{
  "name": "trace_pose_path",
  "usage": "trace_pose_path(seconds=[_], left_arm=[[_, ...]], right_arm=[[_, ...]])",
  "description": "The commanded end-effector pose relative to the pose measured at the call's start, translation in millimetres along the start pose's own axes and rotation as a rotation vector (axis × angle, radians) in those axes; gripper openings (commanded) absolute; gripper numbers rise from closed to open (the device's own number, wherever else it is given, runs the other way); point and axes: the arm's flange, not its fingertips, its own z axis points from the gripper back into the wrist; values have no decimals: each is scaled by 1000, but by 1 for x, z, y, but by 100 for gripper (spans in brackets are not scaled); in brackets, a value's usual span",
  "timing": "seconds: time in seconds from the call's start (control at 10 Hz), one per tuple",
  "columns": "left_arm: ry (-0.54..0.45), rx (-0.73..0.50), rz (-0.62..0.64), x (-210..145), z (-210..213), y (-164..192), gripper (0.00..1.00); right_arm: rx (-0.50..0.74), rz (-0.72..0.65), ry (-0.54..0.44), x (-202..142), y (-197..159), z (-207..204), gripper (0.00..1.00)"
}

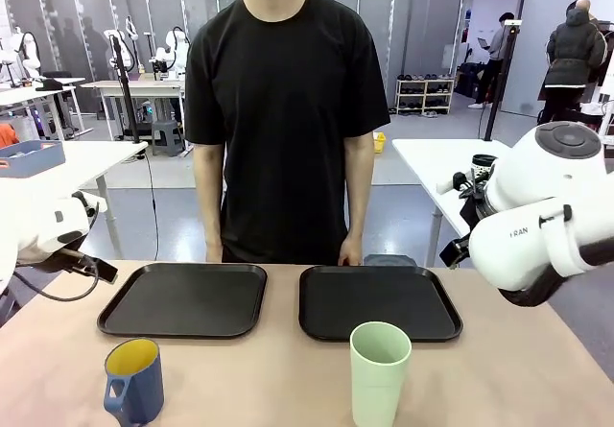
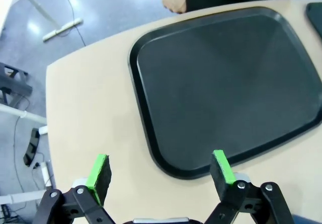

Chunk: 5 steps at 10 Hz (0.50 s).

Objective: Sort and store the cups by type.
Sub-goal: Pick up the Reusable plastic cup.

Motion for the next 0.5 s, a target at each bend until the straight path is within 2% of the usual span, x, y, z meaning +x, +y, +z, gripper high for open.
trace_pose_path(seconds=[0.0, 0.4], left_arm=[[-23, -19, 5, 14, -1, 16, 100], [-31, -29, 5, 13, 3, 18, 100]], right_arm=[[-11, -53, 24, 11, 2, -9, 100], [7, -36, 18, 4, -4, -11, 100]])
